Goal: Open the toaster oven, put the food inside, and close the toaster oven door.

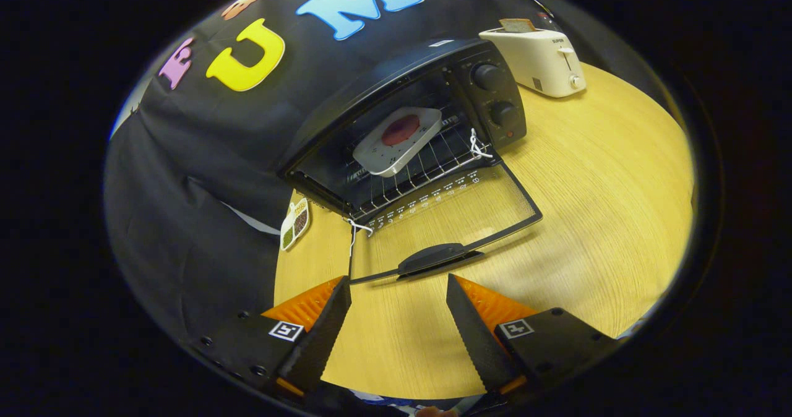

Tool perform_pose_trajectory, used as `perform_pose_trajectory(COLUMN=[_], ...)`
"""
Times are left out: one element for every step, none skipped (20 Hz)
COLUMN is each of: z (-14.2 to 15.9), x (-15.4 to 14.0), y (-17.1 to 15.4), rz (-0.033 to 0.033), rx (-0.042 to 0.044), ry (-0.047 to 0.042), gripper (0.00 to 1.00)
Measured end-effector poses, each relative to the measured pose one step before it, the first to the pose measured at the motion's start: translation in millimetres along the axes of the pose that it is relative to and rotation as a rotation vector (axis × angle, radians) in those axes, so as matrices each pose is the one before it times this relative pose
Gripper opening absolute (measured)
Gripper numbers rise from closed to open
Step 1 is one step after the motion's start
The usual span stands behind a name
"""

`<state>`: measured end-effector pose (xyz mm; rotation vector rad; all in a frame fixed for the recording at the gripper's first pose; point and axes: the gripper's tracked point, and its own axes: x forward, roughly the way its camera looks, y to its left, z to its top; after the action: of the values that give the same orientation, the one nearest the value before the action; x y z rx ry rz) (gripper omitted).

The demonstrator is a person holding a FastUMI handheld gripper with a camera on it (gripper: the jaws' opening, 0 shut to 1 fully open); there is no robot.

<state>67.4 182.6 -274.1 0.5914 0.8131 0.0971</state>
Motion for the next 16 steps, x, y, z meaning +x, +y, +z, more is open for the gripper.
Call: perform_pose_trajectory(z=[-1.66, -0.48, -0.3, 0.21, -2.14, -2.39, -1.62, -0.88, -2.63, -1.72, -3.55, -3.2, -5.76, -4.12, -2.82, -1.94], x=[-0.78, -1.43, -0.43, 0.75, 0.62, -0.46, -0.44, -0.36, 0.28, 0.05, 0.97, 1.32, 1.92, 1.55, 3.23, 3.1], y=[1.91, -0.06, -1.05, -1.82, -1.95, -1.78, -0.61, -0.16, -0.22, -1.79, -3.98, -4.87, -7.15, -5.44, -3.82, -1.19], rz=[-0.00325, -0.01018, -0.01361, -0.01209, -0.01475, -0.01444, -0.00867, -0.00655, -0.00513, -0.01135, -0.01824, -0.02404, -0.03396, -0.02754, -0.02045, -0.00859], rx=[-0.03631, -0.04538, -0.0485, -0.04689, -0.03568, -0.02422, -0.01478, -0.00769, -0.00583, -0.00757, -0.01296, -0.01713, -0.02863, -0.0275, -0.03199, -0.025], ry=[-0.00386, -0.00681, -0.01194, -0.01165, -0.00457, 0.00329, 0.00201, 0.00458, 0.00738, 0.00875, 0.01452, 0.01852, 0.02575, 0.01964, 0.01509, 0.00939], gripper=[0.98, 0.98, 0.98, 0.98, 0.98, 0.98, 0.98, 0.98, 0.99, 0.98, 0.99, 0.98, 0.98, 0.98, 0.99, 0.99])
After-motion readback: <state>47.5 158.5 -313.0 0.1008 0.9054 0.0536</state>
